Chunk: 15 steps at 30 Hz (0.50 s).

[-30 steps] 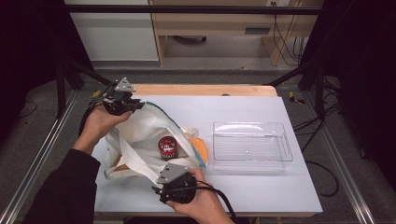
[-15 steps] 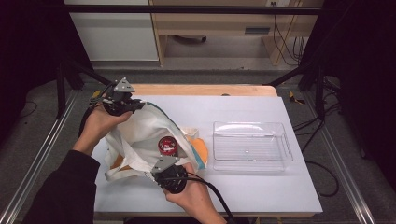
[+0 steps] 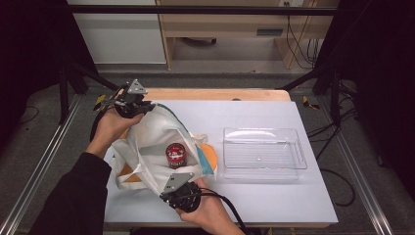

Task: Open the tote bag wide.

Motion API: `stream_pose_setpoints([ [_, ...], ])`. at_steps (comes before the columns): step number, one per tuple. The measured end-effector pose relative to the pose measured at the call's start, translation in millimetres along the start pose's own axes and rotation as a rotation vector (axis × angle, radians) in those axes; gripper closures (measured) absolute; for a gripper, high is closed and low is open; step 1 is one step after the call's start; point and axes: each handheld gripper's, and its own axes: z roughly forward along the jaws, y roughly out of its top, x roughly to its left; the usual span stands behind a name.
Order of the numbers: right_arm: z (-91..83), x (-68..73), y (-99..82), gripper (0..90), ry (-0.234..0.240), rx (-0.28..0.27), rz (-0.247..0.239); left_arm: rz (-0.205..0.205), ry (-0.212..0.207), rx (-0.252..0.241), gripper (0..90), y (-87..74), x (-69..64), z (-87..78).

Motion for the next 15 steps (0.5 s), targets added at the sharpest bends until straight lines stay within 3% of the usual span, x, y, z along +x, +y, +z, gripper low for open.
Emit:
stream_pose_setpoints([
  [8, 7.7, -3.4, -8.0, 89.4, 0.007, -0.002, 0.012, -0.006, 0.002, 0.021, 81.4, -1.7, -1.8, 28.9],
  [15, 9.2, -3.9, -9.9, 89.4, 0.008, 0.003, 0.009, -0.013, 0.005, 0.03, 81.4, -5.1, -2.7, 38.9],
])
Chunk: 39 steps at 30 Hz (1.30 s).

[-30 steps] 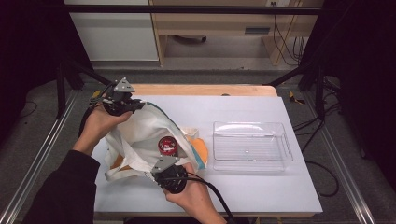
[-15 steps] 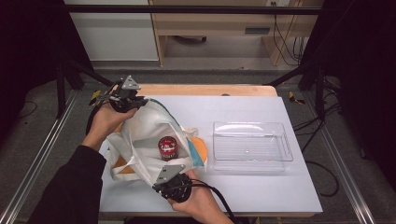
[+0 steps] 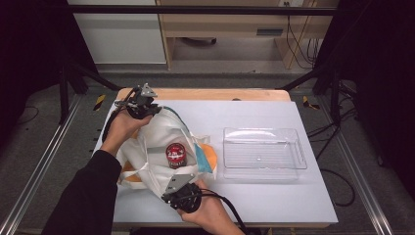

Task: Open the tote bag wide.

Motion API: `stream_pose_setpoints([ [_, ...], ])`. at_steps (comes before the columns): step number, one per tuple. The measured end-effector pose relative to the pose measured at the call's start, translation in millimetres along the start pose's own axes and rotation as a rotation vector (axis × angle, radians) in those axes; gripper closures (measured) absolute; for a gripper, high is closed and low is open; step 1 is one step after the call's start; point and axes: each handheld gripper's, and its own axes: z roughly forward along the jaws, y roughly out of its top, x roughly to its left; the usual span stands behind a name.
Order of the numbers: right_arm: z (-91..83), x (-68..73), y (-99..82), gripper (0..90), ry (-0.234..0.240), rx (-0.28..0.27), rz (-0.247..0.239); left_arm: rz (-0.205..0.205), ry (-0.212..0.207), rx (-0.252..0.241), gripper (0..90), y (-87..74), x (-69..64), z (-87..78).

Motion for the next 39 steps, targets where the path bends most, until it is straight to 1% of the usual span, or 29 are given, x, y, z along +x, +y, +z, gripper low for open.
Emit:
stream_pose_setpoints([
  [1, 0.0, 0.0, 0.0, 89.4, 0.0, 0.0, 0.0, 0.007, -0.003, 0.01, 81.4, -0.3, 0.8, 0.1],
  [3, 0.2, 0.0, -0.4, 89.5, 0.006, 0.0, -0.006, -0.001, -0.003, 0.007, 81.4, -1.1, 0.3, 2.2],
  [6, 0.5, 0.9, -0.5, 89.5, 0.011, 0.0, -0.003, 0.007, -0.001, 0.016, 81.4, -1.2, 0.4, 4.8],
  [7, 0.8, 1.2, -0.6, 89.5, 0.011, 0.001, 0.0, 0.0, 0.003, 0.008, 81.4, -1.0, -0.7, 6.1],
  [8, 1.5, 1.5, -0.6, 89.5, 0.012, 0.001, 0.001, 0.013, 0.004, 0.015, 81.4, -0.5, -0.7, 6.1],
  [9, 1.7, 2.2, -0.5, 89.5, 0.013, 0.003, 0.002, 0.015, 0.007, 0.012, 81.4, -0.3, -1.2, 6.8],
  [11, 2.5, 3.8, -0.4, 89.5, 0.018, 0.007, -0.007, 0.019, 0.009, 0.019, 81.4, 0.1, -2.1, 8.3],
  [13, 3.8, 6.1, -0.2, 89.5, 0.023, 0.011, -0.009, 0.02, 0.02, 0.027, 81.4, -0.3, -3.0, 11.2],
  [14, 4.5, 6.5, -0.1, 89.5, 0.026, 0.015, -0.019, 0.02, 0.019, 0.032, 81.3, -0.3, -2.7, 12.4],
  [15, 4.5, 6.5, -0.1, 89.5, 0.026, 0.015, -0.019, 0.02, 0.019, 0.032, 81.4, -0.3, -2.7, 12.4],
  [16, 5.2, 7.1, 0.1, 89.5, 0.028, 0.017, -0.013, 0.014, 0.016, 0.028, 81.4, -0.5, -3.1, 14.7],
  [19, 5.9, 6.5, -0.4, 89.5, 0.031, 0.02, -0.009, 0.01, 0.013, 0.039, 81.3, -0.7, -4.7, 19.4],
  [22, 6.6, 5.8, -0.9, 89.3, 0.03, 0.021, -0.01, 0.01, 0.012, 0.04, 81.2, -1.3, -5.1, 19.9],
  [23, 6.3, 5.7, -1.0, 89.2, 0.029, 0.023, -0.006, 0.01, 0.011, 0.036, 81.1, -1.7, -5.1, 19.0],
  [24, 5.2, 4.0, -1.0, 88.3, 0.033, 0.013, 0.011, 0.003, 0.006, 0.031, 80.6, -2.8, -5.3, 17.0],
  [25, 5.2, 4.0, -1.0, 88.3, 0.033, 0.013, 0.011, 0.003, 0.006, 0.031, 80.0, -2.8, -5.3, 17.0],
  [26, 4.3, 2.6, -0.9, 86.5, 0.039, 0.008, 0.018, 0.006, 0.006, 0.022, 80.0, -3.8, -5.4, 14.7],
  [27, 2.0, 0.1, -0.4, 76.0, 0.036, 0.006, 0.027, 0.001, 0.008, 0.011, 74.1, -5.1, -5.1, 9.9],
  [28, 2.0, 0.1, -0.4, 76.0, 0.036, 0.006, 0.027, 0.001, 0.008, 0.011, 70.4, -5.1, -5.1, 9.9],
  [29, -1.1, -1.2, 0.1, 65.9, 0.014, 0.0, 0.026, 0.0, 0.008, -0.009, 65.3, -6.5, -6.3, 3.1],
  [31, -4.9, -1.6, 0.7, 58.8, 0.004, 0.008, 0.023, -0.004, 0.032, -0.042, 57.7, -7.6, -9.7, -8.0],
  [32, -7.8, -1.4, 0.8, 56.7, -0.005, 0.004, 0.024, -0.004, 0.039, -0.059, 53.7, -7.8, -11.8, -14.0],
  [33, -10.4, -1.6, 0.9, 54.2, -0.01, -0.004, 0.024, 0.008, 0.059, -0.081, 50.5, -7.6, -12.7, -20.3],
  [34, -10.4, -1.6, 0.9, 54.2, -0.01, -0.004, 0.024, 0.008, 0.059, -0.081, 48.3, -7.6, -12.7, -20.3],
  [35, -12.9, -1.7, 1.4, 51.8, -0.01, -0.008, 0.018, -0.001, 0.073, -0.104, 48.3, -7.8, -13.9, -28.0],
  [36, -17.0, -1.2, 3.5, 46.2, -0.018, -0.006, 0.017, -0.005, 0.077, -0.125, 46.7, -7.8, -15.2, -38.6],
  [37, -17.0, -1.2, 3.5, 46.2, -0.018, -0.006, 0.017, -0.005, 0.077, -0.125, 45.2, -7.8, -15.2, -38.6],
  [38, -19.1, -1.6, 4.8, 43.2, -0.025, 0.0, 0.014, 0.001, 0.093, -0.139, 45.2, -7.9, -16.2, -46.4],
  [39, -21.9, -0.9, 5.8, 39.3, -0.046, -0.003, 0.004, -0.002, 0.097, -0.157, 43.1, -8.9, -17.3, -52.7],
])
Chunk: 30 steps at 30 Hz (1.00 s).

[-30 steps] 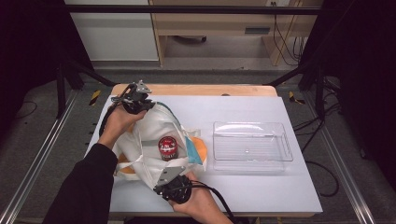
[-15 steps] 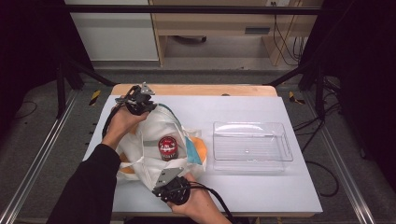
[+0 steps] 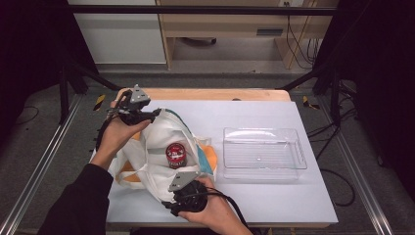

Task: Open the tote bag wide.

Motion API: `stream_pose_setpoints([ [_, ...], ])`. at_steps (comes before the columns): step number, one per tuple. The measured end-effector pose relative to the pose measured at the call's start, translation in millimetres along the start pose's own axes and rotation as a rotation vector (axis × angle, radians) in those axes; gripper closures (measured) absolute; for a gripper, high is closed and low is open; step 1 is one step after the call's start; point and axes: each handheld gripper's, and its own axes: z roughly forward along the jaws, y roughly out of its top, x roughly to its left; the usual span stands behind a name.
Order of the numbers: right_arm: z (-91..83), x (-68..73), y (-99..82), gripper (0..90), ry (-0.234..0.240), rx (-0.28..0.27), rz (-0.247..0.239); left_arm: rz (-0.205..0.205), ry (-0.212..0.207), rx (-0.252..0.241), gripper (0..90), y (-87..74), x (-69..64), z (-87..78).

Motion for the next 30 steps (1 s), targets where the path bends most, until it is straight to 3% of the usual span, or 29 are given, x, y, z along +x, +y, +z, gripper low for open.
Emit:
stream_pose_setpoints([
  [3, -7.9, -1.3, 2.9, 32.5, -0.034, -0.013, -0.008, -0.004, 0.002, -0.052, 39.8, -5.6, -5.7, -24.5],
  [4, -7.9, -1.3, 2.9, 32.5, -0.034, -0.013, -0.008, -0.004, 0.002, -0.052, 38.8, -5.6, -5.7, -24.5],
  [5, -12.7, -1.7, 6.2, 30.0, -0.058, -0.005, -0.023, 0.003, 0.014, -0.057, 37.8, -9.4, -8.9, -32.7],
  [7, -17.0, -1.0, 7.8, 28.0, -0.054, -0.001, -0.024, 0.002, 0.012, -0.084, 37.2, -21.4, -16.8, -49.3],
  [8, -19.8, -0.7, 8.3, 27.7, -0.057, -0.005, -0.026, 0.002, 0.012, -0.084, 37.1, -21.4, -16.8, -49.3],
  [13, -34.4, -1.5, 13.5, 23.8, -0.082, -0.016, -0.021, -0.015, 0.017, -0.108, 33.8, -46.1, -31.0, -79.2],
  [15, -38.3, -2.9, 15.1, 23.4, -0.091, -0.01, -0.025, -0.018, 0.019, -0.11, 32.9, -48.3, -32.6, -82.4],
  [17, -47.2, -6.6, 17.8, 28.7, -0.112, -0.011, -0.027, -0.046, 0.03, -0.135, 32.1, -57.8, -38.2, -92.7],
  [20, -53.1, -9.6, 19.0, 30.9, -0.132, -0.008, -0.034, -0.057, 0.041, -0.135, 31.4, -66.4, -43.0, -97.3],
  [24, -62.9, -17.7, 23.7, 37.0, -0.159, 0.004, -0.029, -0.09, 0.029, -0.142, 31.0, -80.9, -50.6, -99.4],
  [26, -69.6, -27.0, 29.9, 44.2, -0.192, 0.01, -0.054, -0.095, 0.016, -0.129, 31.0, -85.9, -55.3, -99.5],
  [28, -71.5, -30.5, 32.5, 45.7, -0.202, 0.014, -0.049, -0.106, 0.012, -0.126, 31.1, -89.6, -60.8, -100.3],
  [30, -77.4, -45.0, 44.1, 50.4, -0.238, 0.025, -0.052, -0.099, 0.012, -0.119, 31.1, -91.3, -66.6, -102.3],
])
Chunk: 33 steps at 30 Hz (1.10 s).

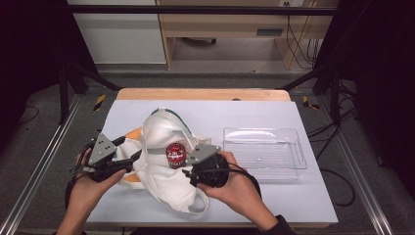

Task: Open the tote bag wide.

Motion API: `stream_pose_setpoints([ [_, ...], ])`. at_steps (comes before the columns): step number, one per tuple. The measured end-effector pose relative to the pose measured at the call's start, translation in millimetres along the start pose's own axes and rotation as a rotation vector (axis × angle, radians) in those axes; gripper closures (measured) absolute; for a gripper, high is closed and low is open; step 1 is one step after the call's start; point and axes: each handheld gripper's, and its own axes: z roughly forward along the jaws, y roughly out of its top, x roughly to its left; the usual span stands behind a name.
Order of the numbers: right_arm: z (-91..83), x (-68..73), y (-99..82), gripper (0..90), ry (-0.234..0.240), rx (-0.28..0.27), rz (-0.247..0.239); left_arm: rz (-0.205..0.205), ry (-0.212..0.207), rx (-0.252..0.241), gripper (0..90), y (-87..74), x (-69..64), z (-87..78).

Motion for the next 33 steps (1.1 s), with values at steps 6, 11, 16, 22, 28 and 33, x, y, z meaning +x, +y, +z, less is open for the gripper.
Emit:
stream_pose_setpoints([
  [6, 5.9, -30.7, 22.6, 50.8, -0.037, 0.021, 0.024, -0.021, 0.026, -0.007, 29.9, -8.8, -22.5, -11.0],
  [11, 27.1, -55.8, 32.4, 45.6, -0.035, 0.043, 0.054, -0.047, 0.024, -0.003, 28.2, -20.6, -36.0, -0.5],
  [16, 58.8, -74.9, 39.6, 43.3, -0.046, 0.08, 0.089, -0.007, 0.012, 0.041, 25.7, -27.6, -42.6, 14.8],
  [22, 91.4, -89.0, 39.9, 39.8, -0.049, 0.143, 0.12, -0.035, 0.001, 0.08, 24.8, -37.4, -43.5, 25.6],
  [28, 113.8, -95.2, 38.6, 49.0, -0.042, 0.189, 0.118, -0.037, 0.021, 0.05, 32.5, -43.9, -45.2, 29.7],
  [33, 119.7, -96.8, 37.6, 54.0, -0.039, 0.21, 0.112, -0.044, 0.013, 0.052, 35.4, -44.2, -43.4, 29.8],
])
